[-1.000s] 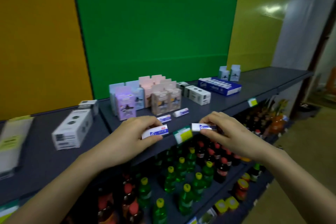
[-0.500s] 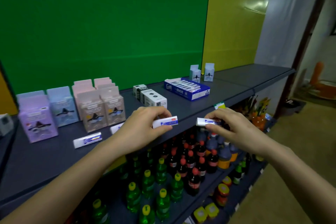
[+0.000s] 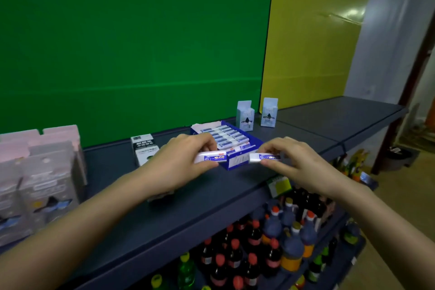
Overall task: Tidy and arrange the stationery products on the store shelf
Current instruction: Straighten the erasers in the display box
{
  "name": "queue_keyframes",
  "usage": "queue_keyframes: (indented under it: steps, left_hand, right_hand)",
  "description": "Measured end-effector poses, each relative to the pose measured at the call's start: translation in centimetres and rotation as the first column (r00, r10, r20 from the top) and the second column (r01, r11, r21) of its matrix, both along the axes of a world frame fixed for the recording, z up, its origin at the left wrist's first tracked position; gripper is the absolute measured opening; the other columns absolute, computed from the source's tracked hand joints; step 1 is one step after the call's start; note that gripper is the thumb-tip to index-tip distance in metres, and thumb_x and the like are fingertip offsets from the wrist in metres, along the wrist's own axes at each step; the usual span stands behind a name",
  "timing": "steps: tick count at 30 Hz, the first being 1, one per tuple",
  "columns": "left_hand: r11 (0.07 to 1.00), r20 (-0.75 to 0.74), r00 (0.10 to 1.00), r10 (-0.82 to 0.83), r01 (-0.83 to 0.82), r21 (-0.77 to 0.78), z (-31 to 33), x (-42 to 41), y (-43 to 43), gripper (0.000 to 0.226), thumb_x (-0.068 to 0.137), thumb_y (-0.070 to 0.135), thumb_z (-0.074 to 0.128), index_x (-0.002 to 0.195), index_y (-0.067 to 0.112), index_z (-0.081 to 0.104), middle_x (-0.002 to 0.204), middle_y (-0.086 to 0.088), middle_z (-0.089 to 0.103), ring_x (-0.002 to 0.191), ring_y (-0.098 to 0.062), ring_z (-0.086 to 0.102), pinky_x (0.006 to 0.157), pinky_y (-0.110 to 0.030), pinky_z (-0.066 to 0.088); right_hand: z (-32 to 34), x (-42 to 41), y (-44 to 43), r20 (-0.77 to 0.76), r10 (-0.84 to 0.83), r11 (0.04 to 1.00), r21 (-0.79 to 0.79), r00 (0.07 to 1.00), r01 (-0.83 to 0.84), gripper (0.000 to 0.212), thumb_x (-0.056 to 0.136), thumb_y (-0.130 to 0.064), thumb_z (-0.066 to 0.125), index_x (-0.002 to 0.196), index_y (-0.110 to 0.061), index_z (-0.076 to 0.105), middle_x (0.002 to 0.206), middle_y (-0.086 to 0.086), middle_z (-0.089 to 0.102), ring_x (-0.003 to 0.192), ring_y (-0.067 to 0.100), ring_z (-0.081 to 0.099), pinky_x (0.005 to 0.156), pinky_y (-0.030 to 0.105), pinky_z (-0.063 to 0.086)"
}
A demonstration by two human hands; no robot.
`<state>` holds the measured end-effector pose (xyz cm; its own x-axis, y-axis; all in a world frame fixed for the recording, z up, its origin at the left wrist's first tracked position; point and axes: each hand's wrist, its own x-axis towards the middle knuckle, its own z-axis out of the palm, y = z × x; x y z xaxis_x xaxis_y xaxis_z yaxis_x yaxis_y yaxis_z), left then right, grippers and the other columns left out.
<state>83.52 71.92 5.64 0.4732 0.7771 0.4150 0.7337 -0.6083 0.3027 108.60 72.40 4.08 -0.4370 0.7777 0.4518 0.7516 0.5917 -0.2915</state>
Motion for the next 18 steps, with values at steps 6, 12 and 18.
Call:
queue_keyframes:
  steps: [6,12,18]
  left_hand:
    - [0.992,-0.051,0.991,0.123,-0.121,0.044,2.2,2.2,3.0,0.016,0.082,0.032,0.062,0.093,0.022,0.058,0.079,0.011,0.056,0.065,-0.004,0.047,0.062,-0.027,0.035]
    - [0.971,-0.134,0.962,0.238,-0.236,0.033,1.5,5.5,5.6,0.021,0.081,0.035,0.062,0.096,0.021,0.059,0.089,0.008,0.048,0.081,-0.014,0.045,0.076,-0.031,0.04]
    - [0.911,-0.132,0.905,0.405,-0.412,-0.031,0.2,7.7,7.8,0.027,0.076,0.043,0.065,0.093,0.022,0.065,0.089,0.008,0.057,0.084,-0.014,0.051,0.081,-0.037,0.047]
  right_hand:
    - [0.6,1.0,6.8,-0.017,0.089,0.996,-0.01,0.996,-0.089,0.024,0.085,-0.041,0.053,0.101,-0.025,0.061,0.093,-0.015,0.056,0.088,0.002,0.048,0.075,0.015,0.035]
    - [1.3,1.6,12.8,0.074,0.226,0.974,-0.017,0.971,-0.226,0.027,0.083,-0.04,0.059,0.106,-0.025,0.063,0.099,-0.012,0.059,0.088,0.005,0.045,0.072,0.013,0.034]
    - [1.6,2.8,17.0,0.155,0.36,0.933,-0.044,0.92,-0.358,0.025,0.083,-0.043,0.059,0.103,-0.028,0.064,0.097,-0.013,0.063,0.077,0.003,0.051,0.071,0.025,0.044]
